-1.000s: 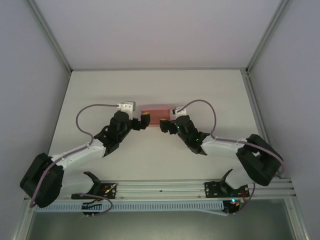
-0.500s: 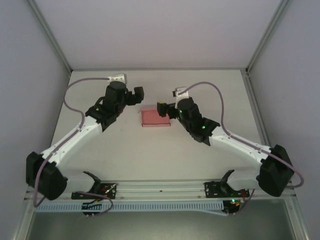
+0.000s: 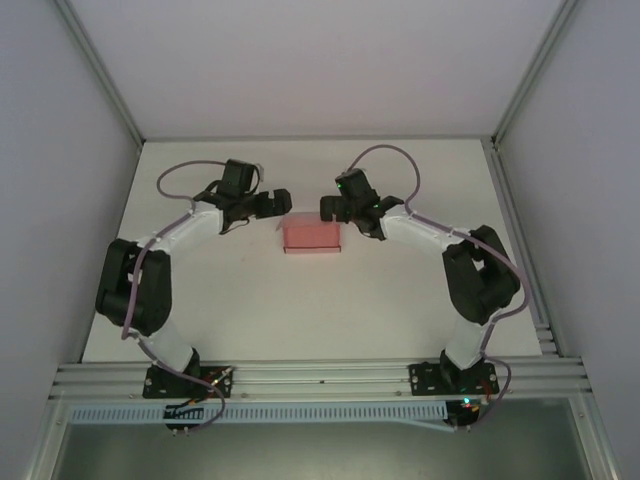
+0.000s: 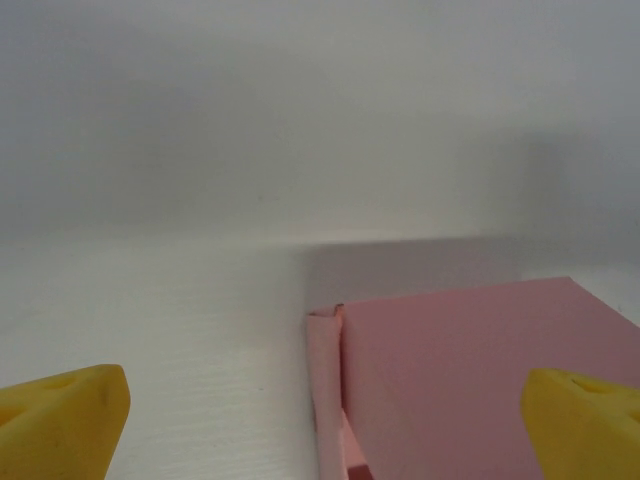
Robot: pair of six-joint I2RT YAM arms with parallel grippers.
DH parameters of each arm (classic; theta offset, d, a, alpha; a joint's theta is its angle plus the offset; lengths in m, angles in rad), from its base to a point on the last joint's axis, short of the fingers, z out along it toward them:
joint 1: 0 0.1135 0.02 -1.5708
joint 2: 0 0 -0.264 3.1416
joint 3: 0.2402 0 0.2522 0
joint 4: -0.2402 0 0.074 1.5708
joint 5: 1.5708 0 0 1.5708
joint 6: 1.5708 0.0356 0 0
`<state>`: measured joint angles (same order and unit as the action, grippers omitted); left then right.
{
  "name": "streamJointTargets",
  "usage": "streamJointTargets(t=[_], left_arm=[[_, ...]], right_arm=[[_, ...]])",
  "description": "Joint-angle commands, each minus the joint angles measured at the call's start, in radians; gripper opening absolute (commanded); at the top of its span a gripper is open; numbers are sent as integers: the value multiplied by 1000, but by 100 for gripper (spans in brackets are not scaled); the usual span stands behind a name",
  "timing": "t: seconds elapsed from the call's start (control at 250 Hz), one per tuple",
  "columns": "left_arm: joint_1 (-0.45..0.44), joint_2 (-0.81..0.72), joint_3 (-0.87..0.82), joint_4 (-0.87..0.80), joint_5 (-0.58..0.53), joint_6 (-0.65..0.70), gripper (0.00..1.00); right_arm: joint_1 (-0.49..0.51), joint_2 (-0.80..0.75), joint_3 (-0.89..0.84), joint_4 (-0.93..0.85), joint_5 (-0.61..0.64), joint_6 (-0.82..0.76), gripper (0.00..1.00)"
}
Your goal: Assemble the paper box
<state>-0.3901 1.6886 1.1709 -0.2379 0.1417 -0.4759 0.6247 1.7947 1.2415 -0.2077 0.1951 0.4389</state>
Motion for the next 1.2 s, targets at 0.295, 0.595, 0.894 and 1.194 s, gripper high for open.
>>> streamJointTargets(t=[0.295,0.595,0.894,1.194], left_arm=[[7,118,-106,124,223,12,79],[11,158,-158,187,264,12,52],[50,163,-219,295,369,-21,15],[118,146,-335,510,537,-119,0]], right_arm=[[7,22,-178,144,-111,99,100],[17,14,-276,225,-75,112,100],[17,-33,-284,223,-70,129,100],[17,-201,-319,263,-221,334,100]])
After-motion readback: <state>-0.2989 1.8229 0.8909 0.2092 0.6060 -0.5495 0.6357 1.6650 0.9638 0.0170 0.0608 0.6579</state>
